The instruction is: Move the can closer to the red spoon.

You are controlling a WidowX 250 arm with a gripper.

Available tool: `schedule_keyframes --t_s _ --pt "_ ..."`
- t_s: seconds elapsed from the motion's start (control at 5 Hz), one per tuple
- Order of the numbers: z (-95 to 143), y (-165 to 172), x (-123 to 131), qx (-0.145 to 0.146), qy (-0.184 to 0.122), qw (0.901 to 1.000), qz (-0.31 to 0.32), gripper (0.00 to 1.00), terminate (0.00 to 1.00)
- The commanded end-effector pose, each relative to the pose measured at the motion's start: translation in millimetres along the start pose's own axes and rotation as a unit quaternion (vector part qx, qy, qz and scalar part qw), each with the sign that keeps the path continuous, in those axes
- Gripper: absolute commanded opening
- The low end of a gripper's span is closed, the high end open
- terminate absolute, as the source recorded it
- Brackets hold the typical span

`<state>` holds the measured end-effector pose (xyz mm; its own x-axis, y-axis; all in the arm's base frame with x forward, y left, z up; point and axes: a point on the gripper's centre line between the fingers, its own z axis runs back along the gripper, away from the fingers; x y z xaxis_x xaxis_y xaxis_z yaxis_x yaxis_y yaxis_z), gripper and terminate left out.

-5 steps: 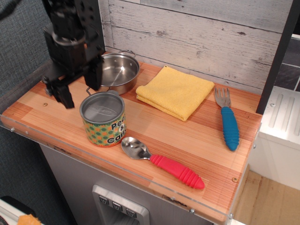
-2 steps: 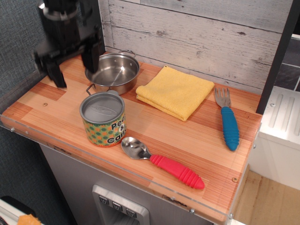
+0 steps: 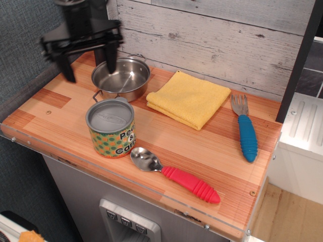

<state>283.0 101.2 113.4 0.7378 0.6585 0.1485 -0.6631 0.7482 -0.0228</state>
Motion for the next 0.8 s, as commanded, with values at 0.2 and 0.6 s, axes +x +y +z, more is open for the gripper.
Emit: schedule_keyframes --t_s 0.2,0.6 --pt "7 -35 4 -0.027 -0.009 0.9868 -0.159 1.0 0.0" --pt "25 -52 14 -0.013 -0.033 0.9852 -0.168 1.0 0.0"
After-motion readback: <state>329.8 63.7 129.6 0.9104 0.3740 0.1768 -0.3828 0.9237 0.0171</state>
